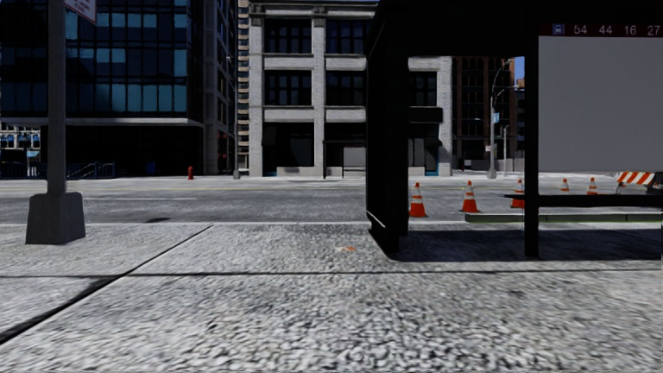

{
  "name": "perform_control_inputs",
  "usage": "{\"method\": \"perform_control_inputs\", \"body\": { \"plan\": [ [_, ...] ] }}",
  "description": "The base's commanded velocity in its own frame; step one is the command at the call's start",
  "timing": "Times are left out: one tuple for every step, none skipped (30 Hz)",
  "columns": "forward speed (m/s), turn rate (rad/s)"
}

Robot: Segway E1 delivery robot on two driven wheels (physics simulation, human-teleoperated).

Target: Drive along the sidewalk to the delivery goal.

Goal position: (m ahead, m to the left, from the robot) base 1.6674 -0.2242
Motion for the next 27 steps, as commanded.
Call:
{"method": "perform_control_inputs", "body": {
  "plan": [
    [2.0,0.0],
    [2.0,0.0],
    [1.92,0.0],
    [1.73,0.0],
    [1.49,0.0],
    [1.49,0.0],
    [1.18,0.0],
    [0.92,0.0],
    [0.64,0.0],
    [0.37,0.0],
    [0.37,0.0],
    [0.17,0.0],
    [0.0,0.0],
    [0.0,0.0],
    [0.0,0.0],
    [0.0,0.0],
    [0.0,0.0],
    [0.0,0.0],
    [0.0,0.0],
    [0.0,0.0],
    [0.0,0.0],
    [0.0,0.0],
    [0.0,0.0],
    [0.0,0.0],
    [0.0,0.0],
    [0.0,0.0],
    [0.0,0.0]
  ]
}}
